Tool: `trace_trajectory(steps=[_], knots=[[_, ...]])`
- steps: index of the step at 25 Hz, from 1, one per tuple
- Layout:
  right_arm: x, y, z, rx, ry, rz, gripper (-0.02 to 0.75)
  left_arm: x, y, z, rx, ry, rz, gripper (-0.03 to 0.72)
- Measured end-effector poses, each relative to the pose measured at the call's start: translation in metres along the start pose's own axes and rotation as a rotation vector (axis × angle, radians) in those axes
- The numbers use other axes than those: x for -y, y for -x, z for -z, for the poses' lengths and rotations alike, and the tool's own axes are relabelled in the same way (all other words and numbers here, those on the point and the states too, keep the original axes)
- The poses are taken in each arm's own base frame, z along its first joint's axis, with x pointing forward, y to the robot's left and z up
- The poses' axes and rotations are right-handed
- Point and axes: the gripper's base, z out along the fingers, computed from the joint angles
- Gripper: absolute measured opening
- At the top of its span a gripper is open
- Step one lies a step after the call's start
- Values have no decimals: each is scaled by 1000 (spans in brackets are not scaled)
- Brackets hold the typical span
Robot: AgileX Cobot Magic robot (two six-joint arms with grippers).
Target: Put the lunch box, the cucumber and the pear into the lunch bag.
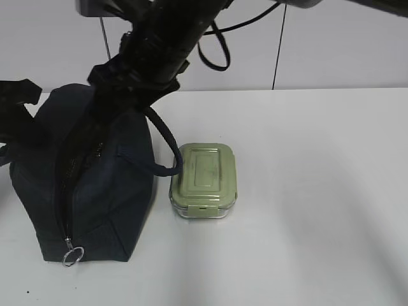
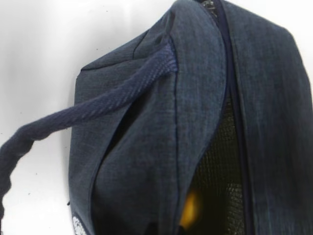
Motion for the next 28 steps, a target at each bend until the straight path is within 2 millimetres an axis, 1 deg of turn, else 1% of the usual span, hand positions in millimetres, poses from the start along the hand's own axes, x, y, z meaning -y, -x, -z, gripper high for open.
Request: trace_trajectory(steps=[2, 4, 6, 10, 12, 14, 19, 22, 26, 28], knots=[[13, -2, 18, 0, -41, -45, 566, 0, 0, 0, 0, 0, 0, -15], [34, -8, 36, -1, -72, -111, 566, 0, 0, 0, 1, 0, 0, -15], [56, -16, 47, -12, -94, -174, 566, 0, 0, 0, 3, 2, -1, -15], [104, -47, 53, -48, -107, -346, 559, -1, 0, 0, 2, 8, -5, -15], [121, -66, 47, -65, -89, -435, 550, -1, 0, 0, 2, 8, -5, -15], [132, -80, 40, -65, -66, -504, 546, -1, 0, 0, 2, 8, -5, -15], [137, -120, 6, -94, 25, -614, 545, -1, 0, 0, 4, 8, -5, -15], [138, -142, -10, -66, 104, -667, 544, -1, 0, 0, 4, 9, -5, -15], [145, -165, -17, 19, 177, -734, 543, -1, 1, 0, 6, 10, -6, -15], [148, -170, -17, 45, 191, -746, 543, -1, 1, 0, 6, 10, -6, -15]])
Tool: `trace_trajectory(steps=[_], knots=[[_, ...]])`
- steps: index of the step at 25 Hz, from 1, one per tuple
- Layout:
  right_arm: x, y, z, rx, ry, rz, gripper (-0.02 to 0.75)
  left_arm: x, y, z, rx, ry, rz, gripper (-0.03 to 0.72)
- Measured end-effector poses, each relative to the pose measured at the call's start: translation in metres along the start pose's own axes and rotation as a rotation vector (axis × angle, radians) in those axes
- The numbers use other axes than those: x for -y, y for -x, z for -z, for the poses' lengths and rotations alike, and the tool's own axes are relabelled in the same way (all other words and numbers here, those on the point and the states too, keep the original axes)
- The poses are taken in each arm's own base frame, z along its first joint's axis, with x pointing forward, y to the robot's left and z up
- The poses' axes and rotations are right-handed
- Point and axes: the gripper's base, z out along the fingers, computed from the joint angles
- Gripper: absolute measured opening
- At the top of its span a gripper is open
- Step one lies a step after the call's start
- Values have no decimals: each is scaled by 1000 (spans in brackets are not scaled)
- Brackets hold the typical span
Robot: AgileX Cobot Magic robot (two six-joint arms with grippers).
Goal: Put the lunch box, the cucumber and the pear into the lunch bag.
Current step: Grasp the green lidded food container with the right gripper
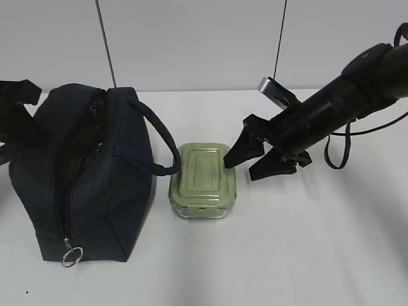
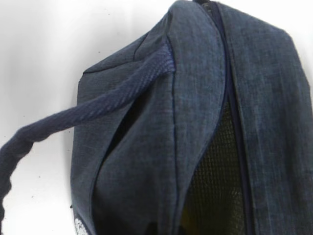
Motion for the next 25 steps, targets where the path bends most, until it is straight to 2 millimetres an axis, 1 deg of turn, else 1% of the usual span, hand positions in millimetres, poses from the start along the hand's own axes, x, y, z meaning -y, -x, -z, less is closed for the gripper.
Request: trace_trajectory(steps=[3, 8, 16, 19, 21, 25], knots=[[6, 2, -6, 25, 29, -5, 543, 0, 0, 0, 1, 0, 0, -15], [15, 6, -22, 68, 115, -41, 543, 0, 0, 0, 2, 1, 0, -15], [30, 3, -38, 59, 131, -50, 543, 0, 0, 0, 3, 2, -1, -16], [30, 4, -40, 72, 143, -44, 543, 0, 0, 0, 3, 3, -1, -15], [31, 4, -41, 80, 151, -42, 526, 0, 0, 0, 5, 3, -1, -15], [33, 3, -45, 74, 181, -56, 435, 0, 1, 0, 6, 5, -2, -15]])
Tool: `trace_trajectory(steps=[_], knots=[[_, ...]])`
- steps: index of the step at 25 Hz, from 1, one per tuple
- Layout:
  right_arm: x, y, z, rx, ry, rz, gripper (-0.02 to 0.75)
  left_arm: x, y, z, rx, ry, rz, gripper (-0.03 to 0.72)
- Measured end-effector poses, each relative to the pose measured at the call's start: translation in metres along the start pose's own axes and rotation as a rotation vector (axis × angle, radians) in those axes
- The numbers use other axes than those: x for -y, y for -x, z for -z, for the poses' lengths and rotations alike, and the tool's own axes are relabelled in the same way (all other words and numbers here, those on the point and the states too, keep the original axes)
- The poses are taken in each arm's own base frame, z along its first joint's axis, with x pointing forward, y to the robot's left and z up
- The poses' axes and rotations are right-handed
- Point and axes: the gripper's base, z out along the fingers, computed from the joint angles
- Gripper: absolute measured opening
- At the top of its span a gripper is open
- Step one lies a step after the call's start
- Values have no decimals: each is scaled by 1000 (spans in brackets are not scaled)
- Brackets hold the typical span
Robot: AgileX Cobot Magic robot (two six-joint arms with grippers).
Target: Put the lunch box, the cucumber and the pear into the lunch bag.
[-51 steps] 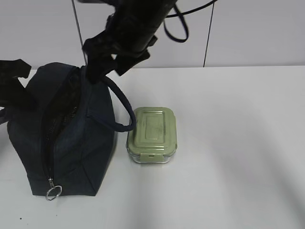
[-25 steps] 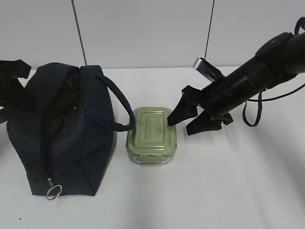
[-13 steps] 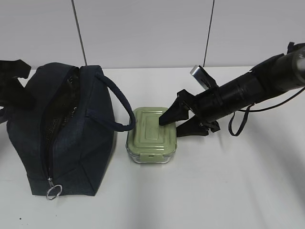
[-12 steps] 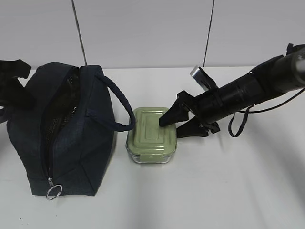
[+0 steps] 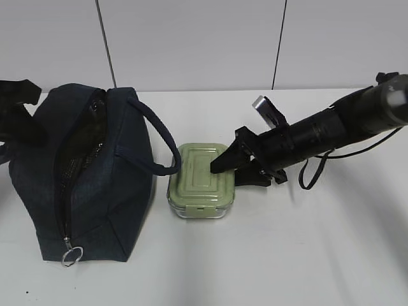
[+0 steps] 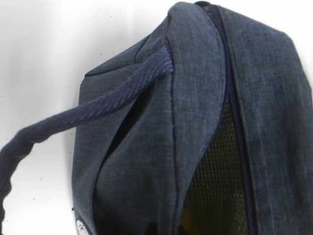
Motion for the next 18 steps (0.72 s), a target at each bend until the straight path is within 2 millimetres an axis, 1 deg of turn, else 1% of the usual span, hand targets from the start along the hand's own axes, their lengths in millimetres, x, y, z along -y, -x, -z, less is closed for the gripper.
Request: trace_trajectory(steps=[5, 11, 14, 16, 18], knots=[[3, -2, -5, -17, 44, -30, 384, 0, 0, 0, -1, 1, -1, -15], [6, -1, -1, -8, 72, -34, 359, 0, 0, 0, 1, 2, -1, -15], [13, 0, 7, -7, 103, -49, 358, 0, 0, 0, 1, 3, -2, -15], [19, 2, 15, 7, 110, -62, 358, 0, 0, 0, 1, 3, -2, -15], [20, 7, 26, 36, 110, -61, 357, 0, 0, 0, 1, 3, -2, -15]])
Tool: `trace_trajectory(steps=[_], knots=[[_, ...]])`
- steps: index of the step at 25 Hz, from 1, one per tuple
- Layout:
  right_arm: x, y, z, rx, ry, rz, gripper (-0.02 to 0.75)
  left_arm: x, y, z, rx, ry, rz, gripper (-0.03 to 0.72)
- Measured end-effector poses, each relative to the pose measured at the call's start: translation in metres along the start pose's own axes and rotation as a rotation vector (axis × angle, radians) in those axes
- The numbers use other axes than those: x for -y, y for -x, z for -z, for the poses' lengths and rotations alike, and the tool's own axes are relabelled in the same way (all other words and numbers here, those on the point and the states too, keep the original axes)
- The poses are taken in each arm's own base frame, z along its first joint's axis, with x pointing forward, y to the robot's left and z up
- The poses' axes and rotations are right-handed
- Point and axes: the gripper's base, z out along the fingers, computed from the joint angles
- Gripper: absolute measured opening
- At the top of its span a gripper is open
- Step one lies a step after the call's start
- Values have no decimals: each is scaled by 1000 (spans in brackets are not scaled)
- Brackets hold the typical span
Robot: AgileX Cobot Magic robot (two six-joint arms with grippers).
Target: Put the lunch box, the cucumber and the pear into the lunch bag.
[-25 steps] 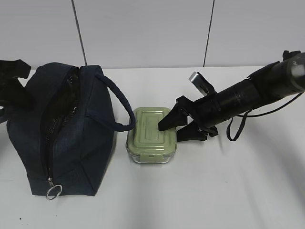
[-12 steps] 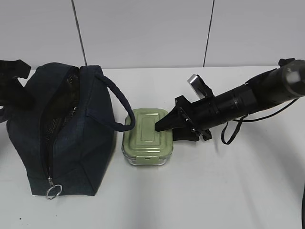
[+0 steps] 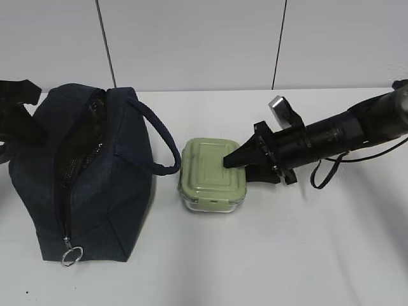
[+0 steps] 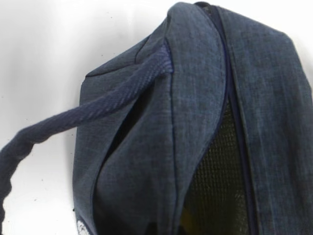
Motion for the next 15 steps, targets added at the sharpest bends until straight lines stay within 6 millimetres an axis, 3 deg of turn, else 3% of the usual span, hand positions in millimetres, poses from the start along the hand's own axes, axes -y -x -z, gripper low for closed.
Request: trace_trajectory(steps=[2, 5, 11, 13, 15], knots=[[-7, 5, 13, 34, 0, 19, 357, 0, 0, 0, 0, 0, 0, -15], [-36, 13, 33, 85, 6, 91, 357, 0, 0, 0, 0, 0, 0, -15], [-123, 29, 67, 166, 53, 293, 356, 0, 0, 0, 0, 0, 0, -15], [-156, 32, 68, 175, 79, 357, 356, 0, 0, 0, 0, 0, 0, -15], [-187, 32, 57, 154, 114, 416, 356, 0, 0, 0, 0, 0, 0, -15]])
